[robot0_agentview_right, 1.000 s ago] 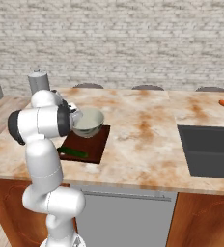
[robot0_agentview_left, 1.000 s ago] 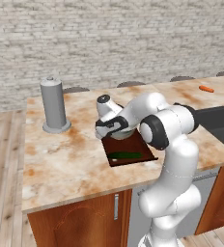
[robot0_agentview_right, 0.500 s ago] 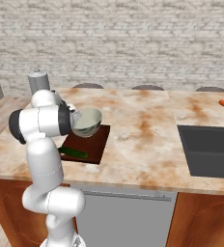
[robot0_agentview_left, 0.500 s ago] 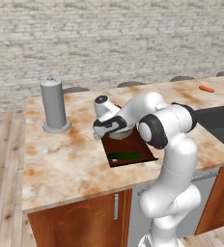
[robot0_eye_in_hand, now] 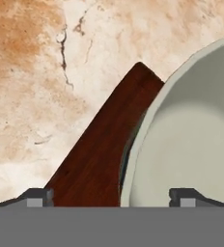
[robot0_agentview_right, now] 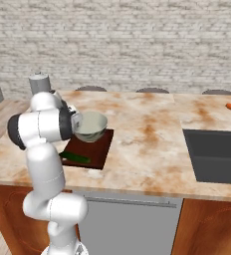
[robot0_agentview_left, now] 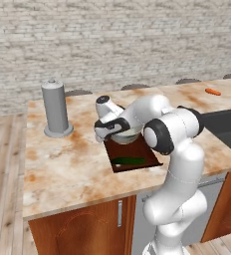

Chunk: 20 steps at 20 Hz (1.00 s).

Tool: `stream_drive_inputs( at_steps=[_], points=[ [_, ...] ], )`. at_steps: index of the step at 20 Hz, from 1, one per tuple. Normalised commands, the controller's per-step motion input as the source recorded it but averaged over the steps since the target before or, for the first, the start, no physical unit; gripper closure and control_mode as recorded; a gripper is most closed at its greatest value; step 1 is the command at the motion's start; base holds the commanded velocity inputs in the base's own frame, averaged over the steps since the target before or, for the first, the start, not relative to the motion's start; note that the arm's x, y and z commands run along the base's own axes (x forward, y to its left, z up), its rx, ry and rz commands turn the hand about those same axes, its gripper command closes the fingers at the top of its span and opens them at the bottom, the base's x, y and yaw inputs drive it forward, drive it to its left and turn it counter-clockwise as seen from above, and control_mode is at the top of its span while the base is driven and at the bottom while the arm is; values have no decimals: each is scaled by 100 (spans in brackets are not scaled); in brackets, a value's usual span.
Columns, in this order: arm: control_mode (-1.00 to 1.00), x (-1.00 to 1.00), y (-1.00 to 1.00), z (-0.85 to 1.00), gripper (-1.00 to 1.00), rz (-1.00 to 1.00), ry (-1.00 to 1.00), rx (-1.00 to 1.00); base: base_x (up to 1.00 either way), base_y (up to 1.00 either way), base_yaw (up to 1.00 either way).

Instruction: Place the two vegetables and bowl onto the tray for setting up a vegetable dip station.

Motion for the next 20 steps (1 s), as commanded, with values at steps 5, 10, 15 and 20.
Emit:
stream_drive_inputs(
  at_steps=[5,10,15,20],
  points=[
    [-100,-25,3,29,-100,-8,-4,0,0,0,0],
    [-100,-33,3,23,-100,-15,-1,0,0,0,0],
    [-100,-42,4,18,-100,-20,0,2,0,0,0],
    [-100,-39,0,11,-100,-20,0,4,0,0,0]
  ],
)
